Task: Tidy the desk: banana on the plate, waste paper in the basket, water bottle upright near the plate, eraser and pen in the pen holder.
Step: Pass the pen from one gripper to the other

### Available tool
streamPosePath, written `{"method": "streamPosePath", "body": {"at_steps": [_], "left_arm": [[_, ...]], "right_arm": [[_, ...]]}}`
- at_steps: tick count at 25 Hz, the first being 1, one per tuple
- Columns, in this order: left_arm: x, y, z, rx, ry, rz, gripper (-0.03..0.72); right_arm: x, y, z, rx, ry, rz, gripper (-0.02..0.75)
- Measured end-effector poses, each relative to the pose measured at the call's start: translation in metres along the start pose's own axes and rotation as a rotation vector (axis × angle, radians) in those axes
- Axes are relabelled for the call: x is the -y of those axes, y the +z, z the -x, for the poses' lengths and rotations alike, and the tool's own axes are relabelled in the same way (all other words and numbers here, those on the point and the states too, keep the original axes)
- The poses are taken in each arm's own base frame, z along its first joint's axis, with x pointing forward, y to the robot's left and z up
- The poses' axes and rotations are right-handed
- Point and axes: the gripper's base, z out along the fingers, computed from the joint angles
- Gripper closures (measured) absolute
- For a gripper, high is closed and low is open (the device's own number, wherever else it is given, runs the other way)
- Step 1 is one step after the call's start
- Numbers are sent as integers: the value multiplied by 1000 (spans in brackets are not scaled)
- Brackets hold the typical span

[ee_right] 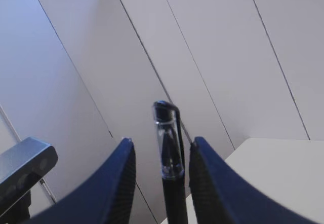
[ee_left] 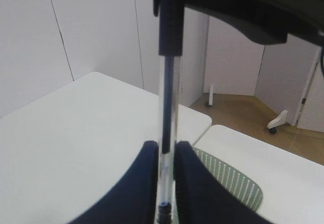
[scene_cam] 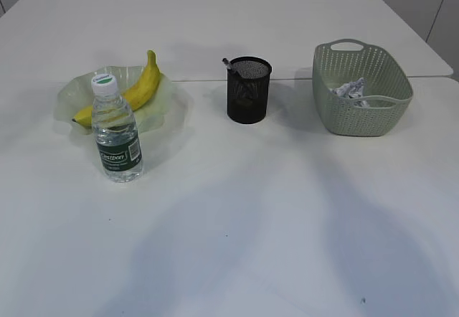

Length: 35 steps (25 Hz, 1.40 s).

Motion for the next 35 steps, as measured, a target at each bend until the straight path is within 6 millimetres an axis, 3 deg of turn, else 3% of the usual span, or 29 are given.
{"method": "streamPosePath", "body": {"at_steps": [27,35], "left_arm": [[4,0,1,12,-63,-43,644],[4,0,1,13,-65,-44,644]], "right_arm": [[-4,0,6,16,-33,10,496],[-3,0,6,19,-38,4,600]]}}
